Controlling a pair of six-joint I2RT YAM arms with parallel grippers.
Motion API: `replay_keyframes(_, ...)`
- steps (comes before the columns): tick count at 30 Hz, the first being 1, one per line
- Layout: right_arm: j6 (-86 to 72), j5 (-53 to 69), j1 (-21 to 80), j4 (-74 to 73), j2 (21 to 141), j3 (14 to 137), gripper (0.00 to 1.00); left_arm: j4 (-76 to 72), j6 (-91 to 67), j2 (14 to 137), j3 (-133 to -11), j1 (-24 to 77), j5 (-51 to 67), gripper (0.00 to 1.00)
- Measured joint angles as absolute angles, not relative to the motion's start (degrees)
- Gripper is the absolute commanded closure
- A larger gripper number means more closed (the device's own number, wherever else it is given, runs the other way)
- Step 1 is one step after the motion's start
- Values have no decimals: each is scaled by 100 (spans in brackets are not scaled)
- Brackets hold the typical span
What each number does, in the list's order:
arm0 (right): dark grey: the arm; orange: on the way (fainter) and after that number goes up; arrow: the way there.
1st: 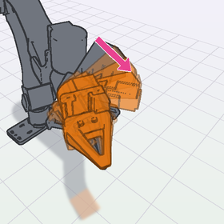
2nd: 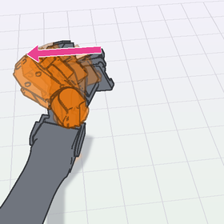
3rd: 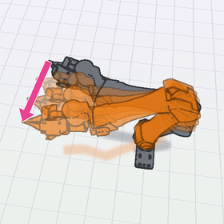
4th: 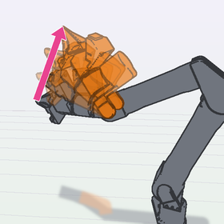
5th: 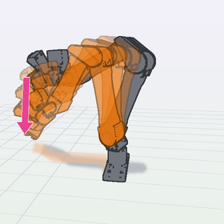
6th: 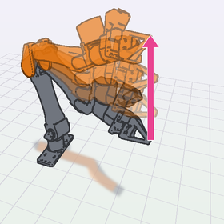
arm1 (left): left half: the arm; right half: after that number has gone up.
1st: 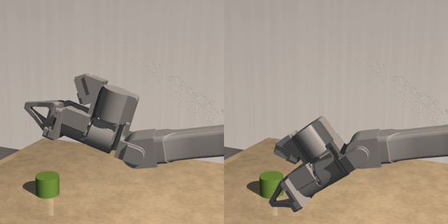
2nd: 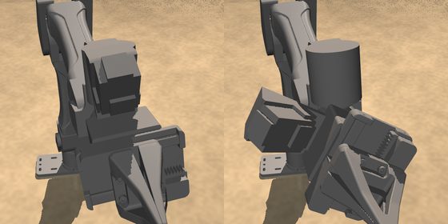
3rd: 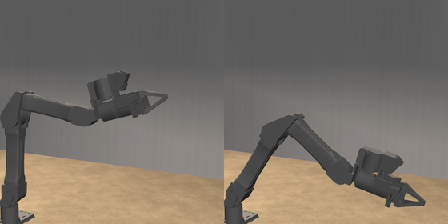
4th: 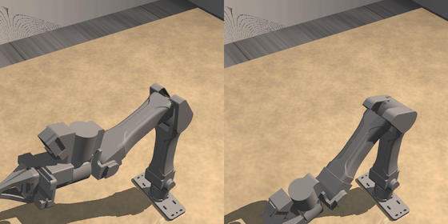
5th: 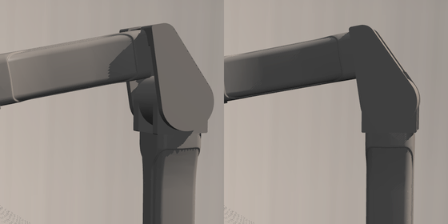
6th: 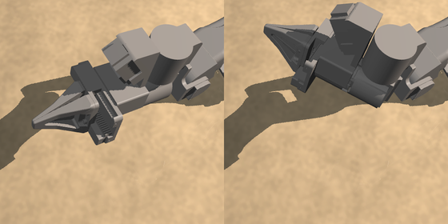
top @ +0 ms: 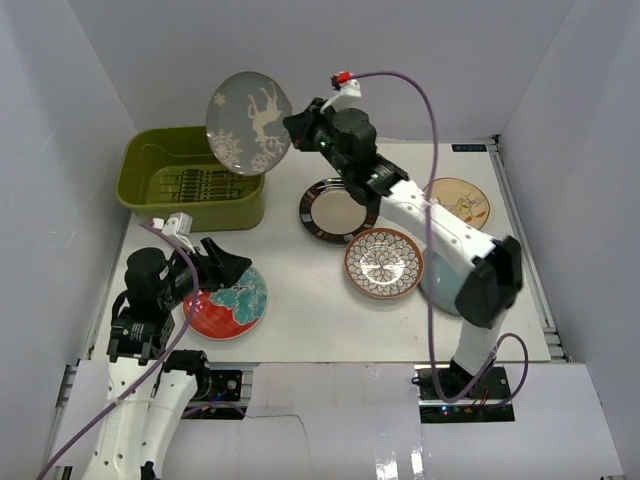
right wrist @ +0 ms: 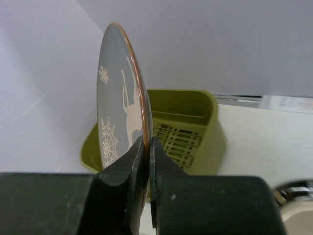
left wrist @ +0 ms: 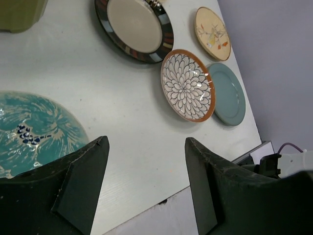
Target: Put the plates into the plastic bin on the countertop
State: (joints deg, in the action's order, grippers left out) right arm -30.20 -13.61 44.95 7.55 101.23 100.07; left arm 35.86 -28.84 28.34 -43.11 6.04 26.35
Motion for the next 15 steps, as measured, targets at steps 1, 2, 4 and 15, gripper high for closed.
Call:
replay_keyframes(1, -3046, -1258, 4501, 770, 10495, 10388, 92, 3590, -2917, 2845, -4228, 635, 2606, 27)
replay_keyframes(2, -3079, -1157, 4506, 768, 10844, 10742, 92, 3588, -2943, 2860, -4158, 661, 2585, 26)
replay_keyframes(4, -3131, -987, 4512, 685, 11703, 11673, 92, 3610, -2980, 2908, -4073, 709, 2545, 27)
replay_keyframes(15, -2821, -497, 4644, 913, 14241, 13277, 92, 3623, -2985, 2998, -4224, 801, 1909, 27)
